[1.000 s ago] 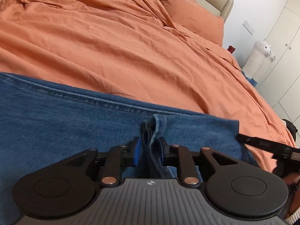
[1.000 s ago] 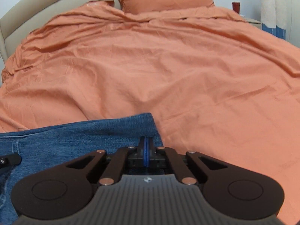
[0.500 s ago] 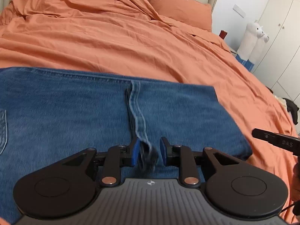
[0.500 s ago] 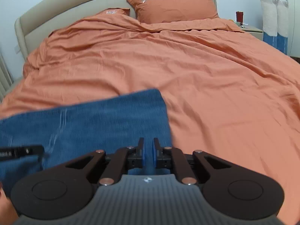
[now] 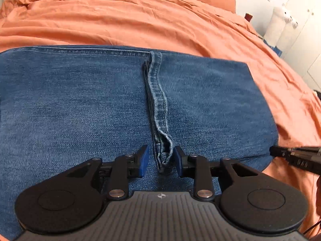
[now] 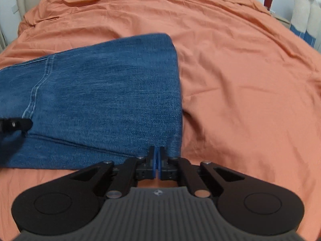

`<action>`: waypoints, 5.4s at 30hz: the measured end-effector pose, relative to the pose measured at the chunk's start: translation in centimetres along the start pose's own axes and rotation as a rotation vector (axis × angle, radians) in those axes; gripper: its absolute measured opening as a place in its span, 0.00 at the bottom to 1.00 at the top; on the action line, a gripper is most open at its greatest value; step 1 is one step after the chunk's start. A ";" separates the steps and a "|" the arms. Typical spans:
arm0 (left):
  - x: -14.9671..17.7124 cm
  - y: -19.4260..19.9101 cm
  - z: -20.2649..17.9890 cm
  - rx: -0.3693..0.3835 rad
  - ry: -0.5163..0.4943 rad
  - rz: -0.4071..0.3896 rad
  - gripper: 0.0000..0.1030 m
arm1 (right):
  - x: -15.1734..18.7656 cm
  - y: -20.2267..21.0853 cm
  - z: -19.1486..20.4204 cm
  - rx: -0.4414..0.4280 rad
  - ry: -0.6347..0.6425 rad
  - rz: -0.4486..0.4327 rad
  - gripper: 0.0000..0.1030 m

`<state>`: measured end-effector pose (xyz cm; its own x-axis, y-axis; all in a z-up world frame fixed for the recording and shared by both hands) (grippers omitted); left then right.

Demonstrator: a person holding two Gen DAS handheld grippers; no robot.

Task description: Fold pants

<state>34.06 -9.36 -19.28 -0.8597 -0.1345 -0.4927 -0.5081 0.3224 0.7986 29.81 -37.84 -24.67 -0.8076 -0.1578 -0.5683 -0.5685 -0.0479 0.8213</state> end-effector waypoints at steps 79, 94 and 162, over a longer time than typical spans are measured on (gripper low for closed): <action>-11.1 24.8 10.8 -0.264 0.254 -0.558 0.19 | -8.3 4.9 11.8 -0.254 0.026 -0.321 0.16; -1.6 5.9 -8.6 -0.229 -0.245 -0.297 0.19 | -6.1 6.0 5.3 -0.316 -0.142 -0.283 0.17; -5.7 2.4 3.9 -0.132 -0.023 -0.162 0.58 | -10.1 -3.1 7.6 -0.613 -0.435 -0.130 0.34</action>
<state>37.97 -4.13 -15.91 -0.7657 -0.1525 -0.6249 -0.6432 0.1725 0.7460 38.50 -28.63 -21.90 -0.8014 0.2832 -0.5268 -0.5768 -0.5990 0.5554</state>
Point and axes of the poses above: each gripper's, at about its wrist camera, not at the fingertips, and y roughly against the way its jaws point, z to its left, x to its underside, the point moved 5 cm from there along -y, roughly the way its jaws point, and after that the axes turned 14 degrees about y, right-handed, at the moved point
